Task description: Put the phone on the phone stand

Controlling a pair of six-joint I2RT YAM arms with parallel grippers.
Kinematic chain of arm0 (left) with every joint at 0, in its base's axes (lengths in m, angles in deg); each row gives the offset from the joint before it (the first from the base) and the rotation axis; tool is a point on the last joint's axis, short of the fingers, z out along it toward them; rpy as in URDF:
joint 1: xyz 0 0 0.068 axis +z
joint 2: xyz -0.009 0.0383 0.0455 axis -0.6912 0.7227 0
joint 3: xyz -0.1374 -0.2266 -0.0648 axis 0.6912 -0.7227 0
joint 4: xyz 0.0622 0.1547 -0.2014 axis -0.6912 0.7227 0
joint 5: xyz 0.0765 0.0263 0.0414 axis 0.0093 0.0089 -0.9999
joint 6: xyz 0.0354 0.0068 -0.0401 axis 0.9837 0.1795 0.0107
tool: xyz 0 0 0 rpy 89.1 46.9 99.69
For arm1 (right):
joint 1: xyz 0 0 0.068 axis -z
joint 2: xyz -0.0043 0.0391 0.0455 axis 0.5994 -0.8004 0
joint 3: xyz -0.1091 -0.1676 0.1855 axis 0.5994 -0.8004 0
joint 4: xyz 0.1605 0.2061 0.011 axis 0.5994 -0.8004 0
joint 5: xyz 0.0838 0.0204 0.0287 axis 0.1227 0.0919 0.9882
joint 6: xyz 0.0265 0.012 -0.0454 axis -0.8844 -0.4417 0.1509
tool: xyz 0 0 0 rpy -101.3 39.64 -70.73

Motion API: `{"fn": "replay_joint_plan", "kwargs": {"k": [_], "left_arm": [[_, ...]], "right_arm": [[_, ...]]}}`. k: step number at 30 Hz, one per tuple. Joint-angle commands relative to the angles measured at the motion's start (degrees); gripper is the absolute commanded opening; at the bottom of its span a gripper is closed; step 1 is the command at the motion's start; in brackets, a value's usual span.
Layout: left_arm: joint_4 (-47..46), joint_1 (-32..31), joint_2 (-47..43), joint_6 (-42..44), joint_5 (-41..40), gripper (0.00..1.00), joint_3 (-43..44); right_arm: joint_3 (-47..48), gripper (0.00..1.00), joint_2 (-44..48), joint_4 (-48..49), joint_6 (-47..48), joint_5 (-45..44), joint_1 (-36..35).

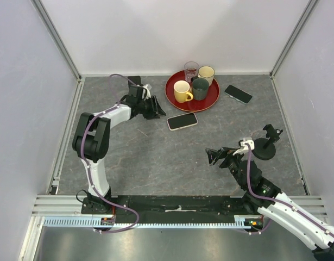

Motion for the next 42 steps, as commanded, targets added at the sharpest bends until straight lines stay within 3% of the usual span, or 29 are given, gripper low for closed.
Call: {"fn": "replay_joint_plan", "kwargs": {"k": [1, 8, 10, 21, 24, 27, 29, 31, 37, 39, 40, 42], "left_arm": [[7.8, -2.5, 2.7, -4.1, -9.5, 0.45, 7.3], [4.8, -3.0, 8.3, -7.3, -11.7, 0.35, 9.7], [3.8, -3.0, 9.9, -7.8, -12.5, 0.24, 10.6], [9.4, -4.0, 16.2, -8.0, -8.8, 0.31, 16.5], [13.7, -5.2, 16.9, -7.8, -8.5, 0.29, 17.9], [19.2, -6.2, 16.3, -9.0, -7.8, 0.18, 17.2], [19.0, -6.6, 14.4, -13.3, -1.1, 0.16, 12.8], [16.1, -7.8, 11.8, -16.2, 2.5, 0.18, 8.5], [12.8, -15.5, -0.5, -12.5, -3.9, 0.23, 0.9], [12.2, -16.3, -1.8, -10.7, -4.5, 0.30, 1.6], [12.1, -16.3, -2.2, -8.6, -4.5, 0.42, 2.1], [13.9, -16.4, -2.1, -5.6, -5.3, 0.52, 4.8]], "right_arm": [[-0.2, 0.98, 0.2, 0.4, -0.5, -0.5, 0.1], [-0.3, 0.98, 0.3, 0.8, -0.5, -0.3, 0.0], [-0.3, 0.98, 0.5, 0.7, -0.4, -0.3, 0.0], [-0.4, 0.98, 1.2, 0.6, -0.3, 0.4, 0.1], [-0.5, 0.98, 1.4, 0.4, -0.2, 0.4, 0.0], [-0.5, 0.98, 1.7, 0.3, -0.3, 0.3, 0.0], [-0.6, 0.98, 1.9, 0.2, -0.4, 0.4, 0.0], [-0.6, 0.98, 2.0, 0.2, -0.4, 0.1, 0.0], [-0.5, 0.98, 1.3, 0.4, -0.4, 0.0, -0.1], [-0.5, 0.98, 1.0, 0.7, -0.3, 0.0, 0.0], [-0.5, 0.98, 0.8, 0.8, -0.3, -0.1, 0.0], [-0.5, 0.98, 0.5, 1.0, -0.2, -0.3, 0.1]]}}
